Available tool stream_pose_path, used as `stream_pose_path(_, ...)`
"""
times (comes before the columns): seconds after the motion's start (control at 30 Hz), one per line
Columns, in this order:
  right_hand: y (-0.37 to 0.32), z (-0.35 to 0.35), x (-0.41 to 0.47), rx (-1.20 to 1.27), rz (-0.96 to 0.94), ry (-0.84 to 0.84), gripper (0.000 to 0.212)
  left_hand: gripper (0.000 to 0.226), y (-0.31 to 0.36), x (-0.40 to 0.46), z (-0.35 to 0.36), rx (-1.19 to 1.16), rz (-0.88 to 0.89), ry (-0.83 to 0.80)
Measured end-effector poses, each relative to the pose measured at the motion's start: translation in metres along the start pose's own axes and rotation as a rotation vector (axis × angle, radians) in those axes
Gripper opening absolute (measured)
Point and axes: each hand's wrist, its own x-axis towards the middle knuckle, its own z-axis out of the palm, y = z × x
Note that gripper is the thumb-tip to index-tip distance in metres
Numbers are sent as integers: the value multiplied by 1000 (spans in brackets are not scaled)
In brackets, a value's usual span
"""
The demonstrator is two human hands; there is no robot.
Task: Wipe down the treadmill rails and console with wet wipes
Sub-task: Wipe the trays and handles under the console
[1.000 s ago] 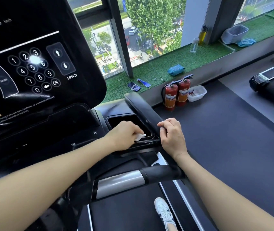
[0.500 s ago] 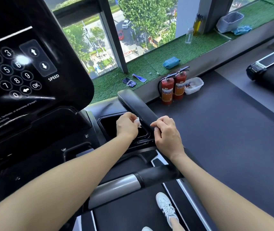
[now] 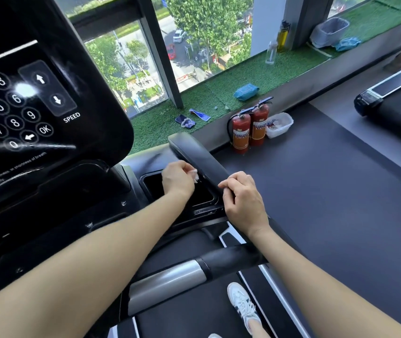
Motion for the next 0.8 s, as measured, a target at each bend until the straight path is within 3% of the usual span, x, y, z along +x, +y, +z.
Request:
stream_pose_path(0.1,0,0,1,-5,-1,2,23,17,4,9,-4,11,-31,34)
stream_pose_path(0.27,-1,2,1,-13,-15,-7,24,11,-4,-26,5,19,102,-139)
stream_pose_path(0.47,-1,2,1,-13,0,2,24,12,4,7,-6,52,63,24)
stream_pose_path(0.67,-1,3,1,-14,-2,4,24,10,-4,-23,3,66,153,-130)
stream_pose_path(0.8,-1,2,1,-22,4,16,24,17,0,1,-1,-36,25,-23)
